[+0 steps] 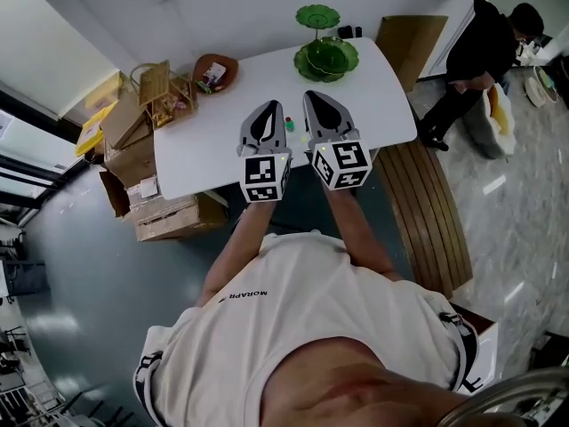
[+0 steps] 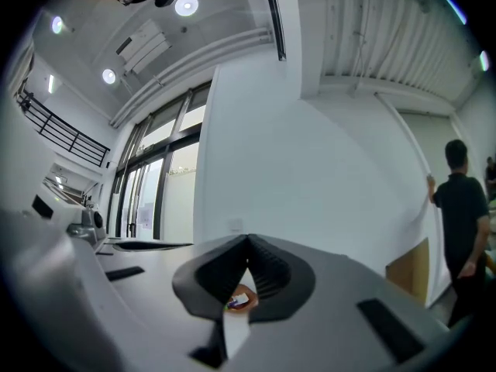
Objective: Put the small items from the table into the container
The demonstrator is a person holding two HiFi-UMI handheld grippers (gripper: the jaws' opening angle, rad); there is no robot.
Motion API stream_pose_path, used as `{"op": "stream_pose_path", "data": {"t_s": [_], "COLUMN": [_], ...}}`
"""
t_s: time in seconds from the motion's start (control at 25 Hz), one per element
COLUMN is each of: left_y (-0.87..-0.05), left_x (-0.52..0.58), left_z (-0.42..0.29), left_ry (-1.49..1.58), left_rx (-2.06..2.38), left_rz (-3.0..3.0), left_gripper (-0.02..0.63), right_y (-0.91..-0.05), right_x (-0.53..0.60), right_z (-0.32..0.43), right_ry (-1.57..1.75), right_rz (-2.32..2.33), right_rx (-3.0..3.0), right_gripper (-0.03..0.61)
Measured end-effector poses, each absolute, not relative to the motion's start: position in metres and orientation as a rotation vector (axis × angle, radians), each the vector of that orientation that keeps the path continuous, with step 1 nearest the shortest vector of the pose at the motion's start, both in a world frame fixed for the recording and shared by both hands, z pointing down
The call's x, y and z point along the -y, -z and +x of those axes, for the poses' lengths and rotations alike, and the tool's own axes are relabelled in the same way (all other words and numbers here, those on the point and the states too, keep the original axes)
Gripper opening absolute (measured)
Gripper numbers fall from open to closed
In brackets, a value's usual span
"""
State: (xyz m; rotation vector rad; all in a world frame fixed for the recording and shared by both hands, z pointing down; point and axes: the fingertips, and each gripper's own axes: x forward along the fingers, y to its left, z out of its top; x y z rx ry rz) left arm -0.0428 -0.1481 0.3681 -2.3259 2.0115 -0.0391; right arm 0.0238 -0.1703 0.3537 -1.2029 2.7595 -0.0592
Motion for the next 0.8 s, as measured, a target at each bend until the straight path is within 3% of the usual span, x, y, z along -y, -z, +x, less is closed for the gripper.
{"op": "stream_pose_path", "data": {"t_s": [0.8], "left_y": [-0.406], "left_x": [0.212], "left_z": [-0.113], "left_ry": [0.120], "left_rx": [-2.011], "left_rz": [-2.408], "left_gripper": [0.006], "right_y": [-0.433], "right_x": [0.242], "right_z": [-0.057], "right_ry": [0.161], "right_rz": [-1.174], "right_rx": [-3.033], "right_gripper": [0.012]}}
